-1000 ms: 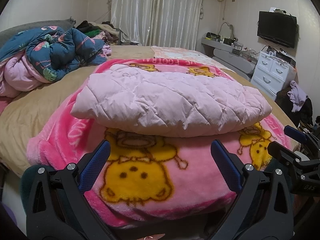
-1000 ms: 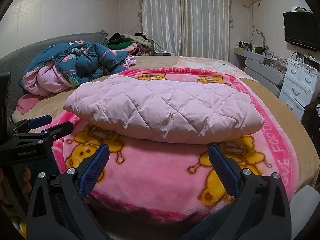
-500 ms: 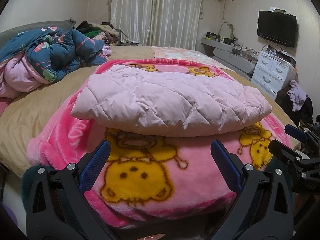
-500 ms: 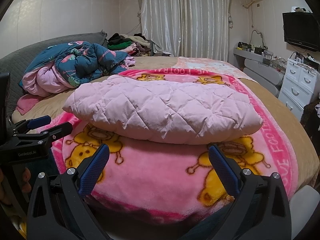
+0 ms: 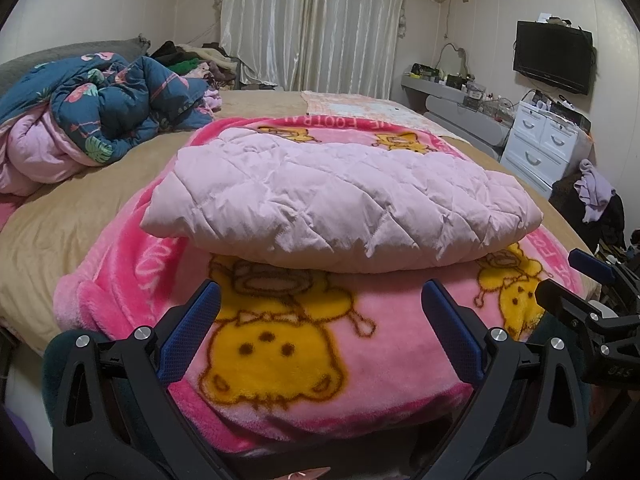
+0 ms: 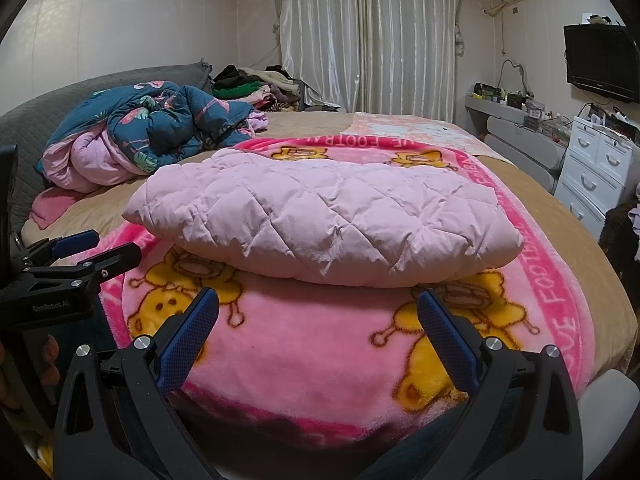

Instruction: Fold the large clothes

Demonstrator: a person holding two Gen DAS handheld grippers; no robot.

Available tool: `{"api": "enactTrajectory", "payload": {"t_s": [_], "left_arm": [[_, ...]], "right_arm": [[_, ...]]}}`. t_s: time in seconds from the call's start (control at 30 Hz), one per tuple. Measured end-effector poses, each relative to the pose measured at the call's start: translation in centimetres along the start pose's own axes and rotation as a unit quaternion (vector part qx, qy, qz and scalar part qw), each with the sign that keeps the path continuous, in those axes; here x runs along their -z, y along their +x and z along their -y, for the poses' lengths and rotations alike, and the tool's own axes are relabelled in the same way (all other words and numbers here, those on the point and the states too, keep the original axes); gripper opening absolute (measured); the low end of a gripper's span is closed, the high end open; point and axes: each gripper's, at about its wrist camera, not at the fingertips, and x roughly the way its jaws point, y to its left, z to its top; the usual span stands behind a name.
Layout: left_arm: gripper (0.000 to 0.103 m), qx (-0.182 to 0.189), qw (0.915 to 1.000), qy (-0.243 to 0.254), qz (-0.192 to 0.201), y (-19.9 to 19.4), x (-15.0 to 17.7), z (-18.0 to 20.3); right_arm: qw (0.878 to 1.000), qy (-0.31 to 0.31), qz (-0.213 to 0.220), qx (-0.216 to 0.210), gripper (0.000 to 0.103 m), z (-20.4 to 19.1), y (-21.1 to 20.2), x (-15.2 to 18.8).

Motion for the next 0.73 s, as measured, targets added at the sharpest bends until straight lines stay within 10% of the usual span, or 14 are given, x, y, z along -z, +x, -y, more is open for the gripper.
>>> {"api": "enactTrajectory", "payload": {"t_s": [0.5,0.63,0.73], "left_arm": [[0.094,-0.006,0.9991,-0.030,-0.030,1.7,-0.7,-3.2],[0.094,-0.088,0.9899,-0.101,-0.046,4.4,-3.5,-12.1],[0.094,-0.217,0.9664,-0.135,-0.031,6.3,-6.0,-21.6]], "right_arm": [[0.998,0.036,0.022,0.036,0.099,3.4,-1.0,-0.1],[0.979,0.110,0.044,0.164,0.099,13.2,-2.9,0.1],[0.938,0.199,0.018,0.283,0.099,24.3,-3.5,2.7]]}}
